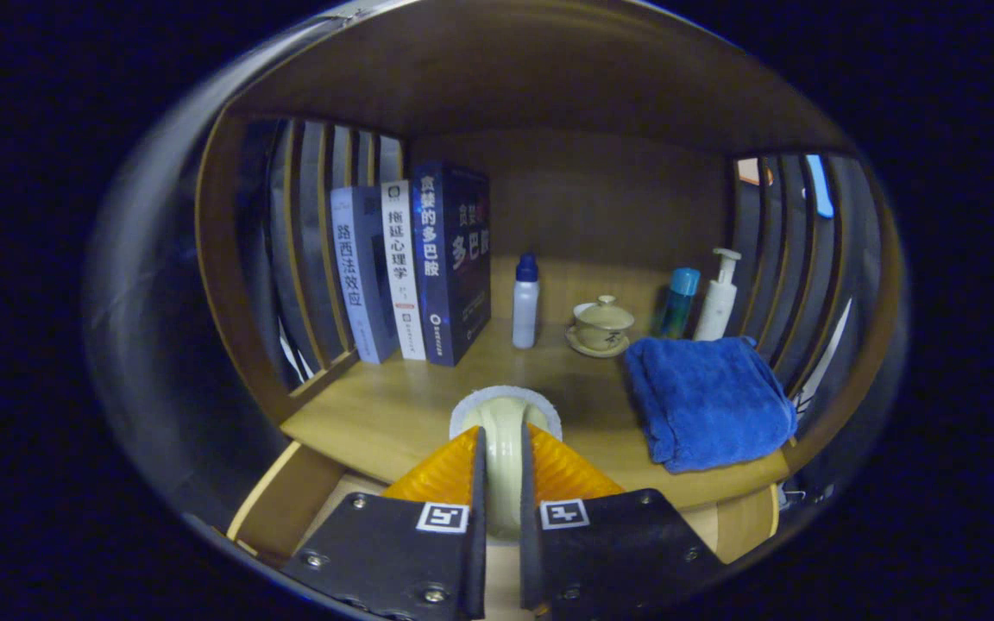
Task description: Pull open the drawer, take out the items inside it, and place them on the countertop above the cabinet.
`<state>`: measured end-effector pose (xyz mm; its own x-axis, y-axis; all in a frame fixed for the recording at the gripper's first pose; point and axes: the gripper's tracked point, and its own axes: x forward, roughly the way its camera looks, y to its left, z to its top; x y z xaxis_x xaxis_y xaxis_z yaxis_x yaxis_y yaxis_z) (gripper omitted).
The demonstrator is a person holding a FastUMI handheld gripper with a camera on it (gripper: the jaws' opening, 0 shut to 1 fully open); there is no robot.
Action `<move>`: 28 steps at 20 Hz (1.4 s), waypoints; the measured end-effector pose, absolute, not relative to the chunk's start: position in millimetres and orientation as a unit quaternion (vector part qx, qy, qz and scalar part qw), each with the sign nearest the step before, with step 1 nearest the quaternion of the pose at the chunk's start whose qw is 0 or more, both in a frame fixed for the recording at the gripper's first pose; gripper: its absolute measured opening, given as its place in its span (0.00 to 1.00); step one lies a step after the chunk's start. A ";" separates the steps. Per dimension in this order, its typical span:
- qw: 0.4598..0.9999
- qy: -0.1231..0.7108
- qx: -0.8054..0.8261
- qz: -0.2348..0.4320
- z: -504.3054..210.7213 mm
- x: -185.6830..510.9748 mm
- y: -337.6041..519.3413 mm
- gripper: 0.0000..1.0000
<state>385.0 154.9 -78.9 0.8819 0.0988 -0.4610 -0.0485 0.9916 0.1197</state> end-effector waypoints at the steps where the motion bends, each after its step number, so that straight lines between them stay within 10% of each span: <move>1: 0.967 0.248 0.049 0.037 -86.0 389.8 155.7 0.16; 22: 0.972 0.228 0.052 0.006 -98.5 444.3 135.4 0.16; 28: 0.984 0.167 0.061 0.009 -57.6 413.5 127.8 0.43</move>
<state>413.5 127.8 -57.6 0.9442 0.0383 -0.3272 0.0025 0.9924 0.1231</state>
